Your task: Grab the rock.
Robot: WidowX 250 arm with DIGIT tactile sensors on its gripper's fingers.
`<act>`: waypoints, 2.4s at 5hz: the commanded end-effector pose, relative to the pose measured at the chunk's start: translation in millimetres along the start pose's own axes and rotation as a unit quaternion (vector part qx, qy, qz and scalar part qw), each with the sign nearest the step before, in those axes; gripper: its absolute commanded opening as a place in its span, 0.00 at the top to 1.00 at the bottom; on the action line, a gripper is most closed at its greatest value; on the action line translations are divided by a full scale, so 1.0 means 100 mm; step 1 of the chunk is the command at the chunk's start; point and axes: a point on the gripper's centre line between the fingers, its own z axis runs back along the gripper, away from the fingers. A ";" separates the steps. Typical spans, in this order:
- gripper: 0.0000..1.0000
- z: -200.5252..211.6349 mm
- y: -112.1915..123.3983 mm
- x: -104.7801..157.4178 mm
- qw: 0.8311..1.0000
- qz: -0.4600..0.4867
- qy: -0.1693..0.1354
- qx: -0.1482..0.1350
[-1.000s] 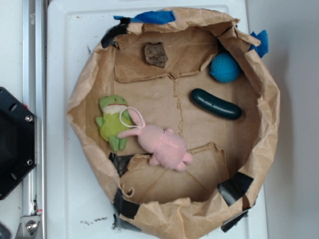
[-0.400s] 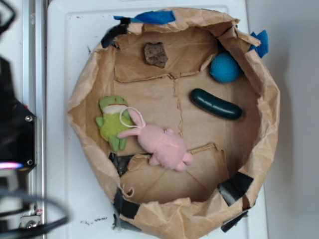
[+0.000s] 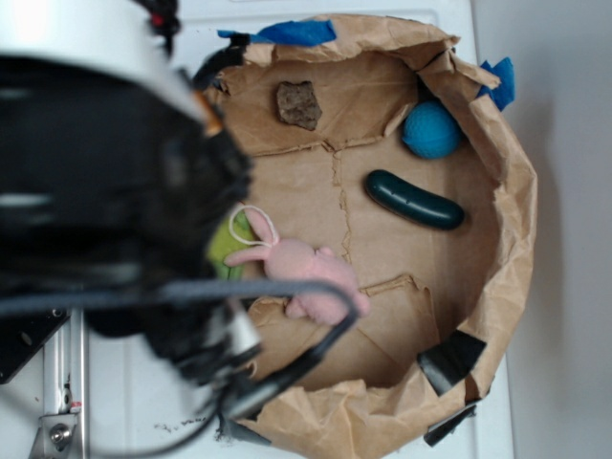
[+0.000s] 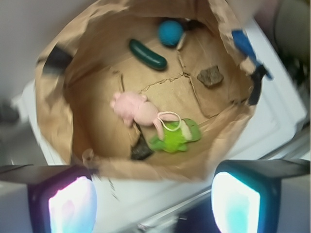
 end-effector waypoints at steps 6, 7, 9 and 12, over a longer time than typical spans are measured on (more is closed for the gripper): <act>0.00 -0.78 0.29 0.65 0.945 0.324 -0.012 0.032; 0.00 -1.09 0.38 0.77 0.938 0.342 -0.008 0.052; 0.00 -1.43 0.53 0.87 0.931 0.353 -0.006 0.088; 0.00 -1.13 0.59 0.59 0.930 0.352 -0.039 0.098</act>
